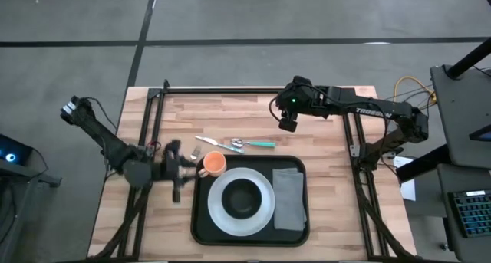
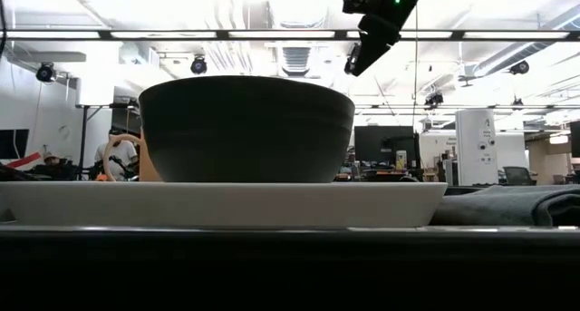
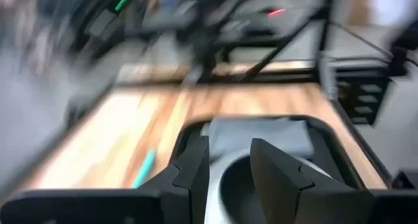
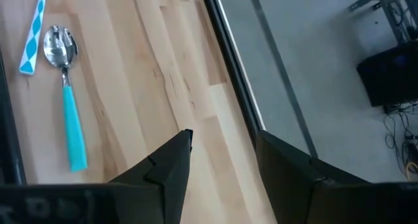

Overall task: Set up tray
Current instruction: Put the blue fork on the gray napkin on the black tray

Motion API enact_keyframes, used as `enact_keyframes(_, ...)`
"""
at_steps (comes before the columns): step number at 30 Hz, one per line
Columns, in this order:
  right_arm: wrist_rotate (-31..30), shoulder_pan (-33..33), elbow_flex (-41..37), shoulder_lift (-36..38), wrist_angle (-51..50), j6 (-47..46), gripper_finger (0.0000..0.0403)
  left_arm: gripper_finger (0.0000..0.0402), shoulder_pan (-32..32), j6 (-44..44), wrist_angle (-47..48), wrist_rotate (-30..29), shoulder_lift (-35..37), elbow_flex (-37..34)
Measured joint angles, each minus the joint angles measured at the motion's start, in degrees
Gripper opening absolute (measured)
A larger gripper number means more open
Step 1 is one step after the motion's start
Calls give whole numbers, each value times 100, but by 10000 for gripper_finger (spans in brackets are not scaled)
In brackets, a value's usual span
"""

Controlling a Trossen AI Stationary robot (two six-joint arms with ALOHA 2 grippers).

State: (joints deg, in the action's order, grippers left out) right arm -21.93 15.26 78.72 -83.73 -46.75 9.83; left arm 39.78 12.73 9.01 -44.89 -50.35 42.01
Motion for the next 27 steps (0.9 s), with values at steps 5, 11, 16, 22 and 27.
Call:
enact_keyframes(5, -7, 0, 0, 0, -91, 28, 162, 94, -185, 3350, 2965, -593, 289, 446)
enact_keyframes(11, -30, 3, 0, -1, -89, 115, 162, 94, -198, 5219, 4663, -827, -163, 953)
enact_keyframes(16, -48, 3, 0, -1, -91, 176, 162, 92, -198, 8039, 7662, -661, -1024, 1627)
enact_keyframes(22, -55, 3, 0, -1, -100, 253, 162, 92, -198, 8111, 7639, -27, -1504, 1711)
enact_keyframes(27, -56, 3, -7, -1, -106, 262, 162, 98, -183, 8813, 8000, 472, -1602, 1556)
